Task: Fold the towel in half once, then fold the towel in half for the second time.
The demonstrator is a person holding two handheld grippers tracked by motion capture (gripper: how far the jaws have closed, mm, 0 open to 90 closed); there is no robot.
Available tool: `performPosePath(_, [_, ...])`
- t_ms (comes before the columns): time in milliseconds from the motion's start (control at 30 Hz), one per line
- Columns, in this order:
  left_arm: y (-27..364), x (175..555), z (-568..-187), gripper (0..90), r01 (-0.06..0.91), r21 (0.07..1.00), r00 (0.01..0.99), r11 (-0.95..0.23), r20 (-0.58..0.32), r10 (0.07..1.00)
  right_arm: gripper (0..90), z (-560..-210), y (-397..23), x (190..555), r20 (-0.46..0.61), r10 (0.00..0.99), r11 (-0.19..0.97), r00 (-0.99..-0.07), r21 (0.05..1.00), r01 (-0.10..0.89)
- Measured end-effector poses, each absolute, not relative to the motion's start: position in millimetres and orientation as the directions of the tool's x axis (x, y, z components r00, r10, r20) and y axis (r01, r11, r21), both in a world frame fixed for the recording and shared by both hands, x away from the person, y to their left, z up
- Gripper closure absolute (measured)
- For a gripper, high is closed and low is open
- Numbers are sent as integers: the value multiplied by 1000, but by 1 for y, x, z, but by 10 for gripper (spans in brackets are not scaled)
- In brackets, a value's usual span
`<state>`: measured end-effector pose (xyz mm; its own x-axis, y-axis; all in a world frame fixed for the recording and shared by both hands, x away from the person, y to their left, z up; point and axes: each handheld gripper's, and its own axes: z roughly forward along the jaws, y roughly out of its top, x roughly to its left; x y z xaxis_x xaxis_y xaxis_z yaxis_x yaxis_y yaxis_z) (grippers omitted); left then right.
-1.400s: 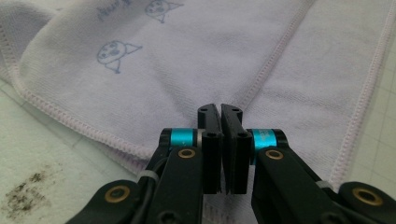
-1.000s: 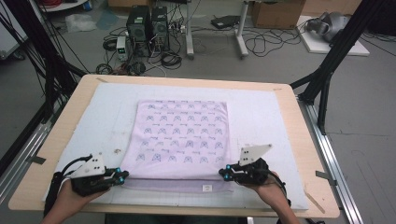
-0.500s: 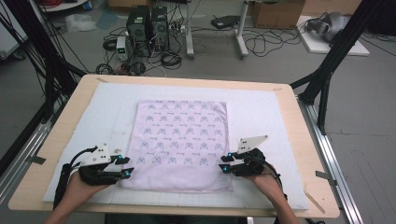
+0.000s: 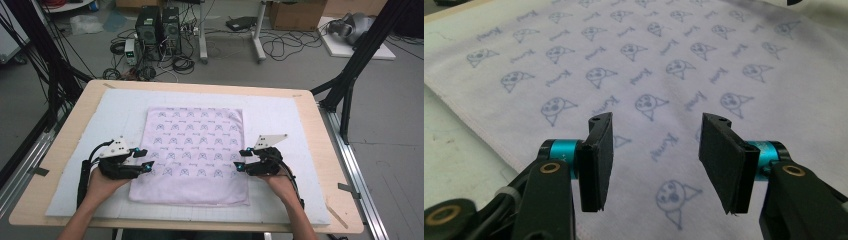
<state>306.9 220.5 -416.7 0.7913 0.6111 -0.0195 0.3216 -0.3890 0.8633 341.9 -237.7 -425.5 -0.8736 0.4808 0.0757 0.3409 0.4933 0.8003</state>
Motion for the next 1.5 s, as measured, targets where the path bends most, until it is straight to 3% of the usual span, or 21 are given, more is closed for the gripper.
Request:
performPosePath(300, [223,308,-422,453,335,854,777,-397,-12,629,352,-424,-237,348,71,512,481,-856,802,354])
performPosePath(1100, [221,315,-419,447,332,844,779,-422,7,626,311,-423,-235,346,52,499,508,-865,791,341])
performPosePath(1500, [233,356,-407,463,372,834,744,-407,-6,668,293,-410,-248,397,83,565,476,-821,780,406])
